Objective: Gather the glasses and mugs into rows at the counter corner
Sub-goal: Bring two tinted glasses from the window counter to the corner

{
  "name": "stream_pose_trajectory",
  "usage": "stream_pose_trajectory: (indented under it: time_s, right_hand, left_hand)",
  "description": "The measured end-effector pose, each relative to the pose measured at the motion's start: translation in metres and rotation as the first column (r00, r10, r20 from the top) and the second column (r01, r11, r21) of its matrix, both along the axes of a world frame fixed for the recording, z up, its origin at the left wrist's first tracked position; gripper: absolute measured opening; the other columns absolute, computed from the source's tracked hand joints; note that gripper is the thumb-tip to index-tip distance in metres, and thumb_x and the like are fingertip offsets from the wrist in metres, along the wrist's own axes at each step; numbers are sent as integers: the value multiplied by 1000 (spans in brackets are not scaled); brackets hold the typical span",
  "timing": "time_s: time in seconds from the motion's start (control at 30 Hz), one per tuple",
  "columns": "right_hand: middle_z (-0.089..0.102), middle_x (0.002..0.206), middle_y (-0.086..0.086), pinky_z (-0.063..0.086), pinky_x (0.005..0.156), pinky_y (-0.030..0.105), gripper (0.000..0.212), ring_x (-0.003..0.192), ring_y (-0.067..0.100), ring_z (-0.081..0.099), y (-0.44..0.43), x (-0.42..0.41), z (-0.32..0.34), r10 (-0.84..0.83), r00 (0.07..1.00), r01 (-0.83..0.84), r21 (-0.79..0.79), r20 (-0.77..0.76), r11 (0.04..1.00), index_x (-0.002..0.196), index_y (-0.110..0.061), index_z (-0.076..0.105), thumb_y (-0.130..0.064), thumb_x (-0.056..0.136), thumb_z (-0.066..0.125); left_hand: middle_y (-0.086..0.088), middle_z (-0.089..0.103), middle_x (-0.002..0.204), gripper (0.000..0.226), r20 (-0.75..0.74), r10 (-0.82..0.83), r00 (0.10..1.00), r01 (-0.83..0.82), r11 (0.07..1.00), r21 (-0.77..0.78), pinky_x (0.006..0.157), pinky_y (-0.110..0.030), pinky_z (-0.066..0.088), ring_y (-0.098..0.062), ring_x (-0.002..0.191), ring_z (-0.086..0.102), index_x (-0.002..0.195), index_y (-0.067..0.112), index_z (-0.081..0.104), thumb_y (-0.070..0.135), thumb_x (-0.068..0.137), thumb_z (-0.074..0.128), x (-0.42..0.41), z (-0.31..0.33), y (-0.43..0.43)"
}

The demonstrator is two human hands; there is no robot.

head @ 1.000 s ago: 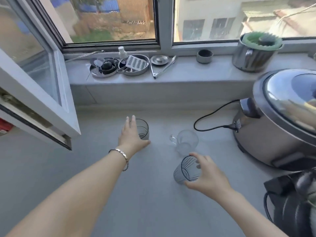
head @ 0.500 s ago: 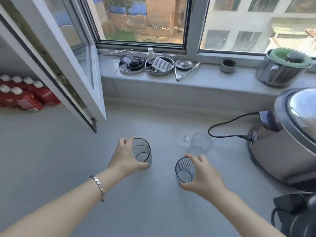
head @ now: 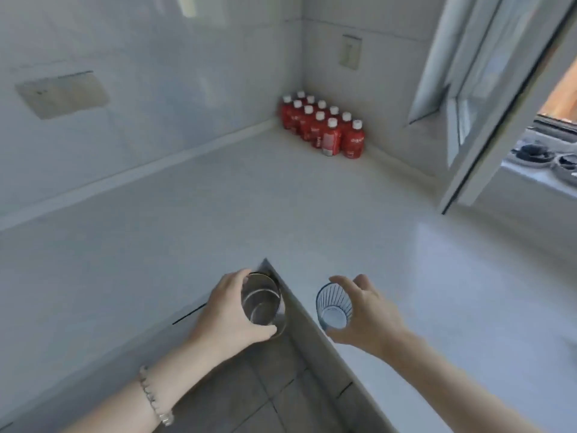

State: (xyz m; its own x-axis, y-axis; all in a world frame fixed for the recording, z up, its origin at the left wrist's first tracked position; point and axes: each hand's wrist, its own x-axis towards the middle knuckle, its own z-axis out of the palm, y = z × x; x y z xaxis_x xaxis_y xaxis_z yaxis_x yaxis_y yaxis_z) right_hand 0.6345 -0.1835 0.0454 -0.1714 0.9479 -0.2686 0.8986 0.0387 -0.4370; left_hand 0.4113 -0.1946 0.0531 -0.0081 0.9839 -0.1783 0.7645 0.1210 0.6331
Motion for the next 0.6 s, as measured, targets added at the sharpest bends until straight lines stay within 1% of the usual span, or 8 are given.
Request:
stream_pose_trajectory:
  time_s: [0.07, 0.2, 0.3, 0.37, 0.5, 0.6]
  right_hand:
    - [42, 123, -2, 51, 85, 32, 82, 109, 23, 57, -2, -64, 3, 94, 996, -94, 17, -6, 995, 138, -38, 30, -46, 67, 71]
    - [42, 128, -1, 49, 85, 30, 83, 112, 21, 55, -16, -185, 9, 261, 965, -260, 33, -37, 965, 139, -37, 29, -48, 69, 71]
    - [43, 123, 0, 47, 76, 26, 81, 100, 21, 58, -29, -263, 13, 377, 926, -376, 38, -29, 926, 139, -35, 29, -46, 70, 70]
    - [43, 122, 0, 45, 75, 25, 80, 95, 20, 57, -36, -308, 15, 430, 902, -429, 33, -32, 902, 138, -36, 30, -46, 70, 71]
    - [45, 121, -1, 50, 86, 29, 83, 105, 20, 59, -44, -384, 19, 517, 855, -516, 24, -50, 856, 136, -37, 33, -48, 66, 74]
    - [46, 122, -1, 50, 88, 30, 83, 107, 19, 59, -40, -434, 18, 577, 815, -576, 23, -51, 817, 137, -37, 34, -48, 66, 74]
  left_hand:
    - [9, 37, 141, 96, -10, 88, 996, -87, 996, 29, 104, -21, 33, -10, 132, 38, 140, 25, 31, 32, 59, 83, -59, 5, -29]
    - [11, 35, 144, 99, -50, 260, 964, -256, 963, 80, 109, -25, 33, -8, 135, 34, 142, 26, 29, 35, 58, 82, -166, 9, -86]
    - [13, 31, 147, 100, -65, 377, 924, -370, 924, 96, 109, -23, 31, -8, 138, 30, 143, 27, 27, 36, 59, 81, -232, 13, -126]
    - [13, 30, 147, 100, -64, 446, 893, -439, 893, 101, 107, -22, 30, -8, 138, 30, 143, 27, 27, 36, 59, 81, -270, 14, -150]
    - [14, 29, 148, 99, -70, 552, 831, -547, 833, 83, 107, -23, 32, -8, 138, 30, 144, 28, 25, 35, 62, 80, -335, 15, -186]
    - [13, 30, 148, 99, -77, 613, 786, -608, 790, 81, 108, -25, 33, -9, 137, 30, 144, 27, 25, 35, 61, 80, -377, 11, -198]
